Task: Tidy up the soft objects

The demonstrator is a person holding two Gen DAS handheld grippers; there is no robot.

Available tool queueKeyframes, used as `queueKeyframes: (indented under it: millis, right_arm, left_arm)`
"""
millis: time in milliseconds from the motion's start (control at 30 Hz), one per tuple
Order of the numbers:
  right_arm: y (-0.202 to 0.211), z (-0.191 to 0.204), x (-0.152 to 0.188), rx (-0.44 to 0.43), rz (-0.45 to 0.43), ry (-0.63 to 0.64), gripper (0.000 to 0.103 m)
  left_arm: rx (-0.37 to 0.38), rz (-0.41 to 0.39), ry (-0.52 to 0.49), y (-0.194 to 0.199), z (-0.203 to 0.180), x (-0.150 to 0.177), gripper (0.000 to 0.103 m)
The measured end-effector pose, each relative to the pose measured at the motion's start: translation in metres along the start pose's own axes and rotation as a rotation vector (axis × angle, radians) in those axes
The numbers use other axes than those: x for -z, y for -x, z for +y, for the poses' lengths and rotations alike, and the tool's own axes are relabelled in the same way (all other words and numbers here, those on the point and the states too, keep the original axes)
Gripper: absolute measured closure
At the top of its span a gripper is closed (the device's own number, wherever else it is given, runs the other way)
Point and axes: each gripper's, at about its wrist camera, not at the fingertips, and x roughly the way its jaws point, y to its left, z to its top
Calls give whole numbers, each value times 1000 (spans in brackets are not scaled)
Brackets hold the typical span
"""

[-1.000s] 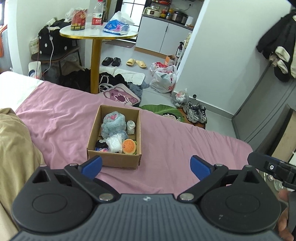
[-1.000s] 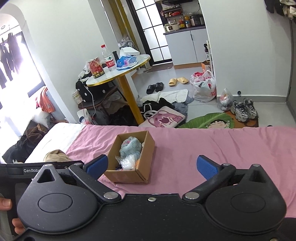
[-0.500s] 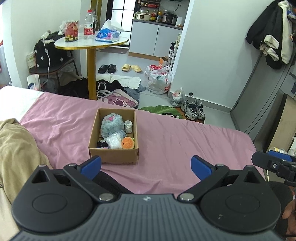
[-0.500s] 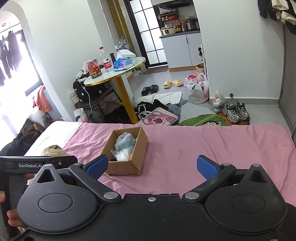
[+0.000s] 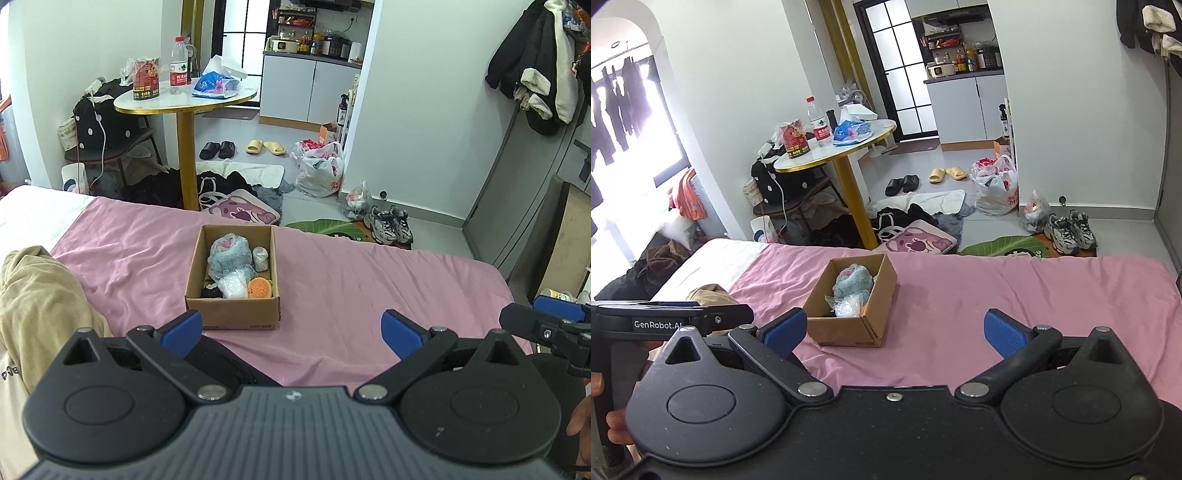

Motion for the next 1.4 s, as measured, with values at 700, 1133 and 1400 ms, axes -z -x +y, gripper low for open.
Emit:
queueKeyframes:
  millis: [700,1133,1400]
  right_arm:
    - [7,4,0,11,1,23,0]
    - [3,16,2,25,20,75,0]
    - [6,16,1,42,12,70,0]
  left_arm:
    - [5,-10,-1,11,2,2,1]
    - [3,-11,0,12,5,1,1]
    - [-1,-7,-1,13,8,-1,1]
